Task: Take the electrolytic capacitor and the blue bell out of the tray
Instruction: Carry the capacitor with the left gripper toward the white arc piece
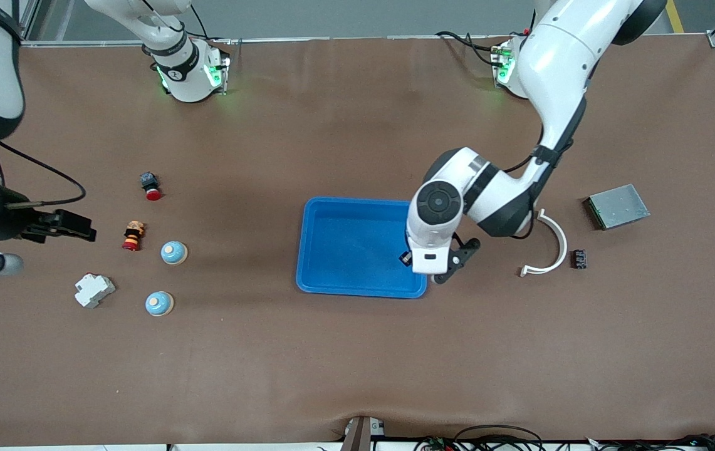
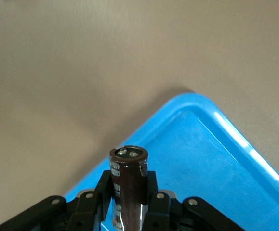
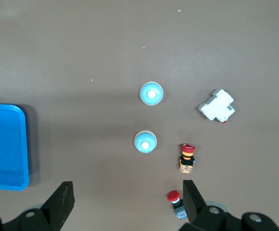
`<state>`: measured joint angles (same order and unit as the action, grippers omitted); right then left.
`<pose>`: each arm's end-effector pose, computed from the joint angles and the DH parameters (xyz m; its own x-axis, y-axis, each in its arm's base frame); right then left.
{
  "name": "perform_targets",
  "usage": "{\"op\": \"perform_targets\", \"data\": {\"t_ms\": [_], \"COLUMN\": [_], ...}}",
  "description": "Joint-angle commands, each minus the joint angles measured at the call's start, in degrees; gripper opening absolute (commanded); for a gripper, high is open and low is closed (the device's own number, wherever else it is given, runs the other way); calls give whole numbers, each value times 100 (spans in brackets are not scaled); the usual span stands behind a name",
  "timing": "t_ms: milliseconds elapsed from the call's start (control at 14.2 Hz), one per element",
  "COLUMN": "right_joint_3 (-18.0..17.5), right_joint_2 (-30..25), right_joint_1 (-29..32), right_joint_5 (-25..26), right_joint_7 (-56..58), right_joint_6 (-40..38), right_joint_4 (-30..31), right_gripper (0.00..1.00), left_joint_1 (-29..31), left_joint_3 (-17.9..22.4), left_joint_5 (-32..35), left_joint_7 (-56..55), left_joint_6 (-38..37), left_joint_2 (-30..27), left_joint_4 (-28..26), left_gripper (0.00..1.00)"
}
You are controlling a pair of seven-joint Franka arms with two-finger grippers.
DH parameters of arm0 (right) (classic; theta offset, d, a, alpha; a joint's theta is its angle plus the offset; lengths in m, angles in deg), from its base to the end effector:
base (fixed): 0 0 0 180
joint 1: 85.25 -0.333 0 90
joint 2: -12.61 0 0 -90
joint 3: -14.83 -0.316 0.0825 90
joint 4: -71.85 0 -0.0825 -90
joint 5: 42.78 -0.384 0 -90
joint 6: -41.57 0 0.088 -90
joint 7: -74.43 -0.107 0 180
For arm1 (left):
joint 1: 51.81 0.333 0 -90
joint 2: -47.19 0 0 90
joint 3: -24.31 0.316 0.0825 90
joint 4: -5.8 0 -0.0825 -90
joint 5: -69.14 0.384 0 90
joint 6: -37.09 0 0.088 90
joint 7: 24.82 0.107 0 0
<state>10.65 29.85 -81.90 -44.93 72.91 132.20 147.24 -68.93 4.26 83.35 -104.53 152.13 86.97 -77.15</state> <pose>0.6438 0.0062 0.5657 0.9993 -0.0149 -0.0357 -0.0170 -0.9982 -0.0581 0.5985 -0.3797 0.2880 0.7692 0.6386 -0.0231 0.6349 -0.7678 -0.0863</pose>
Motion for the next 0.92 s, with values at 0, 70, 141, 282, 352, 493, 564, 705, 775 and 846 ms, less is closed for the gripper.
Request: {"op": "perform_targets", "data": {"t_ms": [0, 70, 141, 282, 352, 493, 564, 705, 775, 846], "right_joint_3": [-101, -74, -48, -65, -57, -48, -48, -57, -57, -57], "right_joint_2": [-299, -405, -414, -415, -432, -624, -721, -775, -784, -827], "right_joint_1": [104, 121, 165, 419, 438, 438, 438, 447, 438, 447], "right_joint_5": [40, 40, 40, -39, -22, 31, 39, 31, 31, 31], "right_joint_7": [-121, -121, -34, -33, -24, -42, -94, -130, -156, -200], "right_joint_6": [-151, -299, -466, -494, -512, -520, -555, -713, -723, -723], "right_joint_4": [-50, -50, -50, -68, -68, -51, -24, -15, 2, 28], "right_gripper": [100, 100, 100, 100, 100, 100, 100, 100, 100, 100], "left_joint_1": [192, 279, 437, 596, 710, 938, 1113, 1360, 1466, 1571], "left_joint_3": [-43, -43, -51, -60, -52, -51, -60, -60, -60, -60], "left_joint_5": [-14, -31, -23, -84, -93, -93, -84, -76, -75, -49], "left_joint_7": [875, 1174, 1446, 2070, 2299, 2704, 2958, 3434, 3540, 3663], "left_joint_6": [-419, -577, -718, -999, -1079, -1097, -1097, -992, -844, -677], "left_joint_2": [-268, -338, -382, -470, -531, -689, -734, -927, -1015, -1102], "left_joint_4": [-107, -107, -116, -142, -168, -396, -493, -791, -958, -1151], "left_gripper": [0, 0, 0, 0, 0, 0, 0, 0, 0, 0]}}
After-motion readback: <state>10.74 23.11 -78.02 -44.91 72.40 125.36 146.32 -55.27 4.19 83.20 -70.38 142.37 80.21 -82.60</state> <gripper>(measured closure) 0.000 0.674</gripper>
